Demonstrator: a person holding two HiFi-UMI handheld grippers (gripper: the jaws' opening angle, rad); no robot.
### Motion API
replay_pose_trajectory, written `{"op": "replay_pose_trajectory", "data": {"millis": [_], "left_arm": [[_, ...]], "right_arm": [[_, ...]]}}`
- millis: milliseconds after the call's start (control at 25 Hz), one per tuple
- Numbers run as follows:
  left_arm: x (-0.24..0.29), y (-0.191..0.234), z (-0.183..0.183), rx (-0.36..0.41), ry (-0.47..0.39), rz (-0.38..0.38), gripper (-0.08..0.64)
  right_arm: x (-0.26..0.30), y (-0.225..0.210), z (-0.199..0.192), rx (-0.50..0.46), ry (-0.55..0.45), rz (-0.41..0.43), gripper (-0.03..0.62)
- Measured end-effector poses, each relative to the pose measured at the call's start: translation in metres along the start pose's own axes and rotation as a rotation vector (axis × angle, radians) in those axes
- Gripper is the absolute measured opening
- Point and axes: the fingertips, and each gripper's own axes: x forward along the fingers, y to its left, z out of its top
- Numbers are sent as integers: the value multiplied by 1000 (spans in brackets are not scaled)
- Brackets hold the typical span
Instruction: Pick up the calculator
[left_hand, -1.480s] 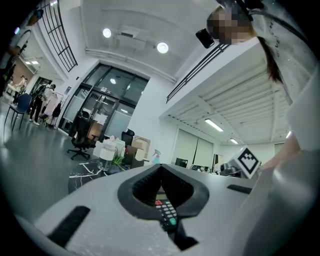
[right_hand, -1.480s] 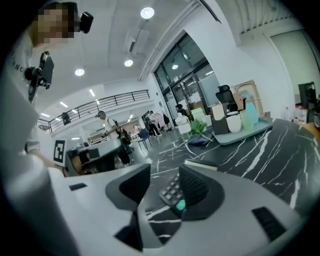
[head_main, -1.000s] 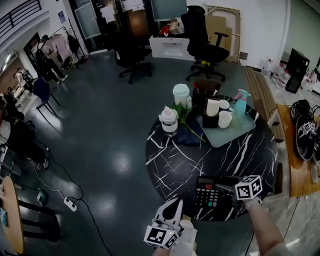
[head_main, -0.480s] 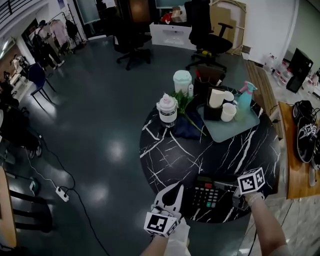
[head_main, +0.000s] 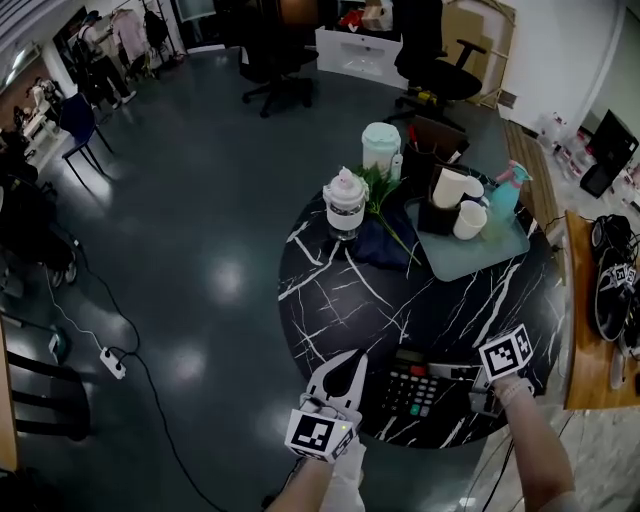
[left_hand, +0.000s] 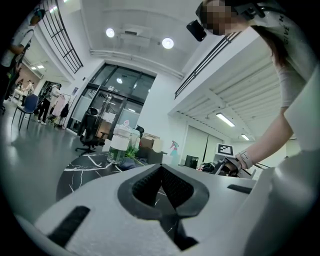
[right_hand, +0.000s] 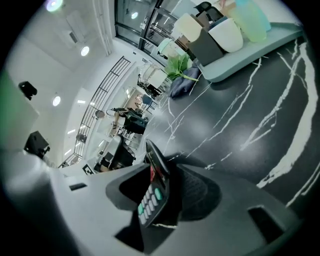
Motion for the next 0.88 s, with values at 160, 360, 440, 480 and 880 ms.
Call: {"op": "replay_pose_trajectory", "data": {"millis": [160, 360, 440, 480, 880], "left_arm": [[6, -2, 1, 1, 0, -6, 8], [10, -10, 3, -1, -2, -19, 8], [9, -11, 5, -1, -4, -21, 8], [9, -11, 6, -1, -2, -22, 8], [1, -15, 23, 19, 0, -25, 8]], "right_arm": [[-1, 2, 1, -39, 5, 10, 118], [-4, 13, -3, -51, -26, 106, 73], [-5, 16, -4, -33, -56, 134, 64], [-6, 18, -4, -25, -71, 139, 62], [-28, 35, 20, 19, -273, 165, 60]]}}
